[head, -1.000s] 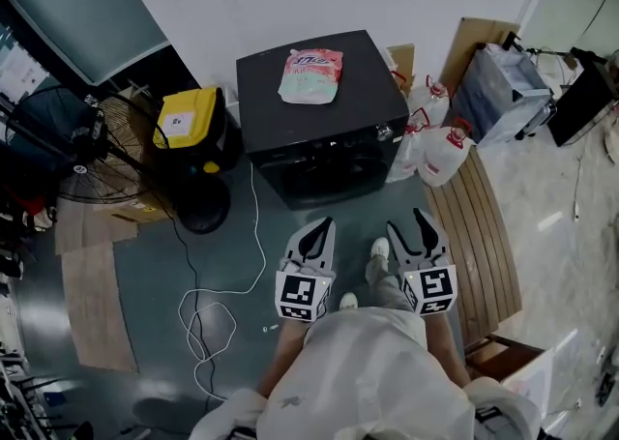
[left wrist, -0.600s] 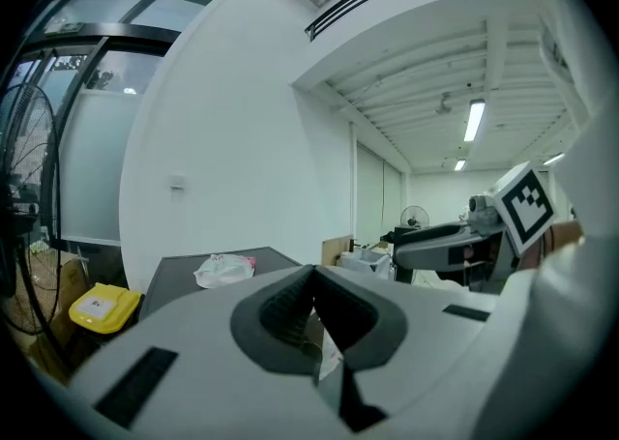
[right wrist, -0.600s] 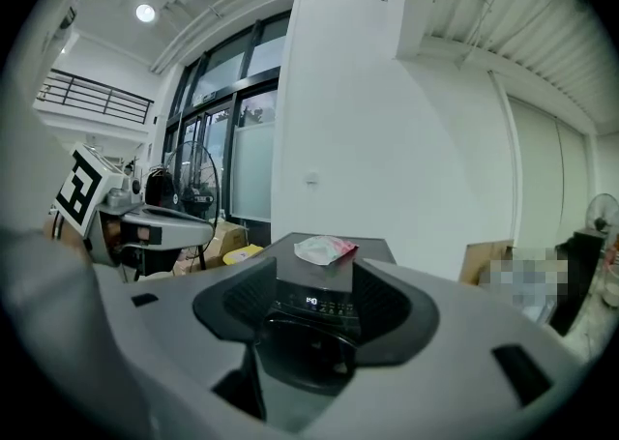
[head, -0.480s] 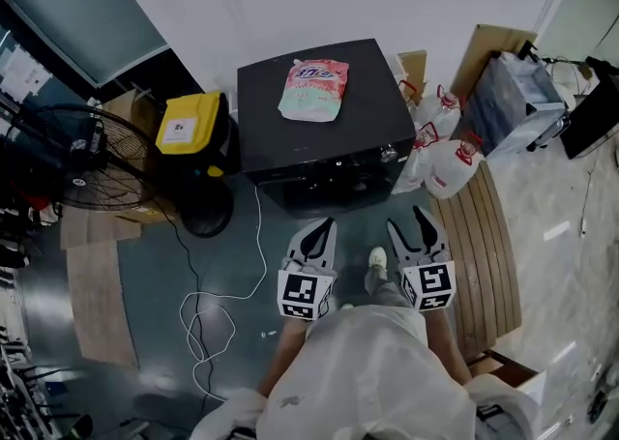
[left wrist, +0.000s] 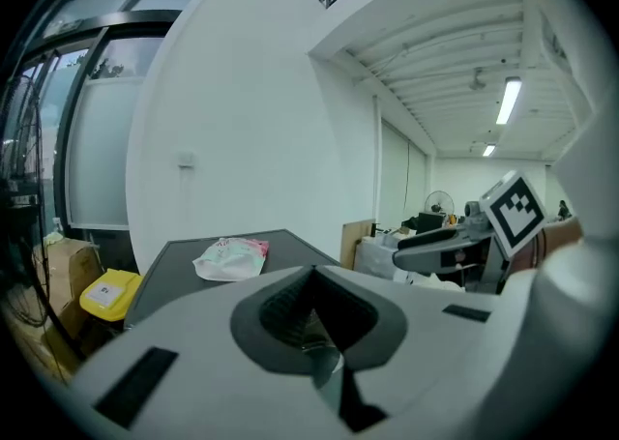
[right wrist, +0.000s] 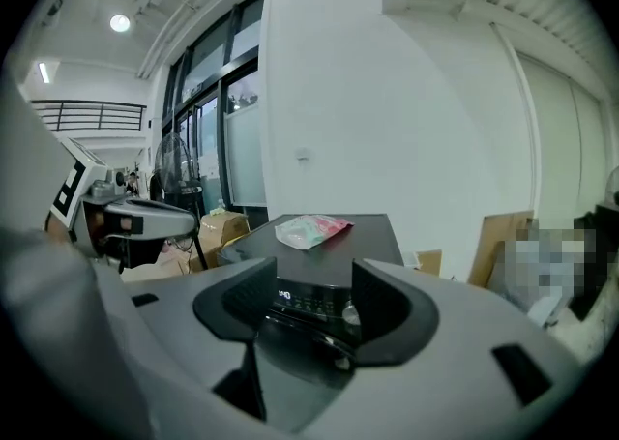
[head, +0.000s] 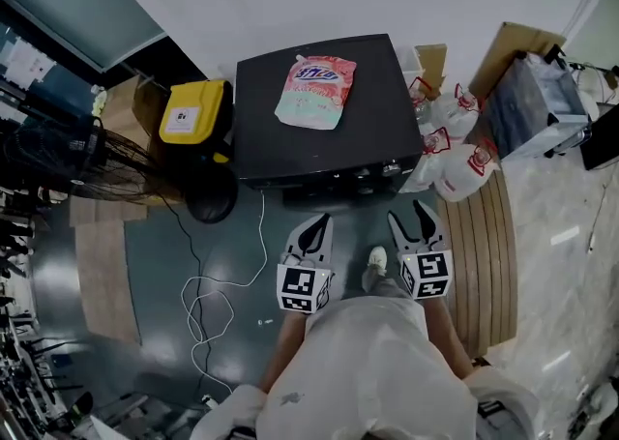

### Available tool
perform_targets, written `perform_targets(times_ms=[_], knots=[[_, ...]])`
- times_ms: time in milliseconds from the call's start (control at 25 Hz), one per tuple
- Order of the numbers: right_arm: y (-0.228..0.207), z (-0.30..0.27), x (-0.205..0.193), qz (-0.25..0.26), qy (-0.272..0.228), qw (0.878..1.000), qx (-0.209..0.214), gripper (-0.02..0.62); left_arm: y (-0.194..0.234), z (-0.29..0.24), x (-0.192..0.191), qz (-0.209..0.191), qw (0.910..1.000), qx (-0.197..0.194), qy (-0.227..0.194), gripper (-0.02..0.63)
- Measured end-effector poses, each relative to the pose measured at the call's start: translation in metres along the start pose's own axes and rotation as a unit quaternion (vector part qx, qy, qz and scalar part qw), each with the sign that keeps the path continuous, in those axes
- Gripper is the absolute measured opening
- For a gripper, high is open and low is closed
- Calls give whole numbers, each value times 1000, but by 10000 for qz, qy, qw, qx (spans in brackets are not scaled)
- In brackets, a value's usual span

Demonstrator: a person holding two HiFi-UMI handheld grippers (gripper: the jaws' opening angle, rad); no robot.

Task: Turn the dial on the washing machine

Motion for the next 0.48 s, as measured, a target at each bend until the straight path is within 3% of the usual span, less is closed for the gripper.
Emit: perform_targets(times_ms=[480], knots=[[-68,-82,-28,-238,801,9950,547,250,0,-79,1,225,9973,502,492,14]])
Point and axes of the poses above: the fingertips, and each gripper's own axes: z backward along the fingers, y to its left, x out of its top, the point moved 7 cm from there along z, backward along the fingers, and after that the axes turned 8 degrees about y, right-handed, at the moved point
